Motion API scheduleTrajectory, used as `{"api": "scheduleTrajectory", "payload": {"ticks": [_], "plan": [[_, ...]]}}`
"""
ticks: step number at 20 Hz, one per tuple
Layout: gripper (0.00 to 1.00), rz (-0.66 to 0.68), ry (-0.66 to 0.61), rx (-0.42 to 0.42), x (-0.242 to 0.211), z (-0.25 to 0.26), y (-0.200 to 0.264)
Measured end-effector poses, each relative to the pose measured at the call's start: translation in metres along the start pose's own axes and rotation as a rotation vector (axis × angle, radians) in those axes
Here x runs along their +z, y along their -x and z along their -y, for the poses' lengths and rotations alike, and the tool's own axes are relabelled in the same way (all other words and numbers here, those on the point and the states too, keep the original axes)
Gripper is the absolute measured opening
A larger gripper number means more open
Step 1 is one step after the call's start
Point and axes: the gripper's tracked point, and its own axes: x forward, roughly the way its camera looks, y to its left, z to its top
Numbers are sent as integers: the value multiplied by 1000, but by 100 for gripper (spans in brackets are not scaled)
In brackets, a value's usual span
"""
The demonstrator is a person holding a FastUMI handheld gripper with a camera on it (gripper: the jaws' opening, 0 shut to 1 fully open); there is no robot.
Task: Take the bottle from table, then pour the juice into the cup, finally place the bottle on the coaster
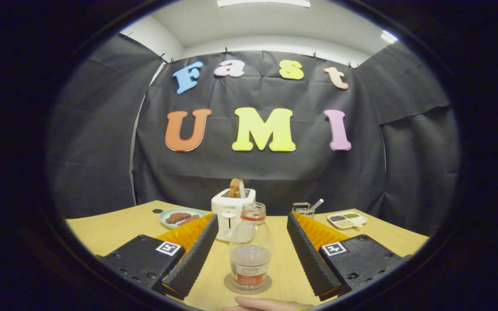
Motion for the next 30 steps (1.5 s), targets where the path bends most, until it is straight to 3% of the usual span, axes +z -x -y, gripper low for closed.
{"api": "scheduleTrajectory", "payload": {"ticks": [12,16,25,30], "plan": [[100,-7,4,-32,87,6,89],[100,-40,-38,-34,114,8,124],[100,18,-66,-58,188,25,175],[100,15,-106,-70,208,28,204]]}}
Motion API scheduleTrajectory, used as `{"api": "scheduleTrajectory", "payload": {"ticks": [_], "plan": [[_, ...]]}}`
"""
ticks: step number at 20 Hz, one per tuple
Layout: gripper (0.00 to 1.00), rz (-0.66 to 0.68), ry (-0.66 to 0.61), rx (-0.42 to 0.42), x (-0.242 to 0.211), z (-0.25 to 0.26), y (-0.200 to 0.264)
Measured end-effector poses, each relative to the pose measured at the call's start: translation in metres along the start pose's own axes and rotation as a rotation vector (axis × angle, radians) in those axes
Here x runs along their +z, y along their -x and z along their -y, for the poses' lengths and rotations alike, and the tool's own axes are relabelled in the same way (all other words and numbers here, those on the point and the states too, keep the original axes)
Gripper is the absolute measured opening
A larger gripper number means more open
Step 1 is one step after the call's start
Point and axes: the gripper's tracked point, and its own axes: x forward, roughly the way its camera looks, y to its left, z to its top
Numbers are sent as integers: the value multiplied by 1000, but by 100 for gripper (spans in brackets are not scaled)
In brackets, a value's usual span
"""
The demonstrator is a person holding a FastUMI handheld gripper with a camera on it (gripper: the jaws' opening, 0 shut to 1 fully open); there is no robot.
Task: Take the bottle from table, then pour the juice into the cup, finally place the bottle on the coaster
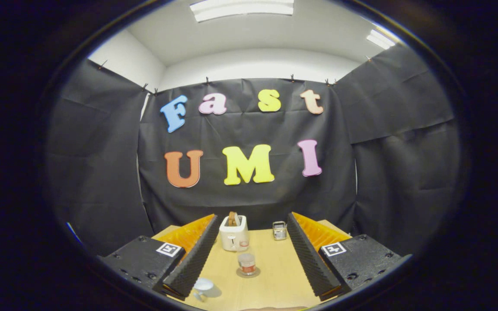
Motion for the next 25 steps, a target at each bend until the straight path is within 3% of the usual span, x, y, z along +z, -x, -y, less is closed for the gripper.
{"api": "scheduleTrajectory", "payload": {"ticks": [4,7,25], "plan": [[100,2,12,21,10,-7,17],[100,30,34,-9,16,3,22],[100,21,74,-22,-3,15,12]]}}
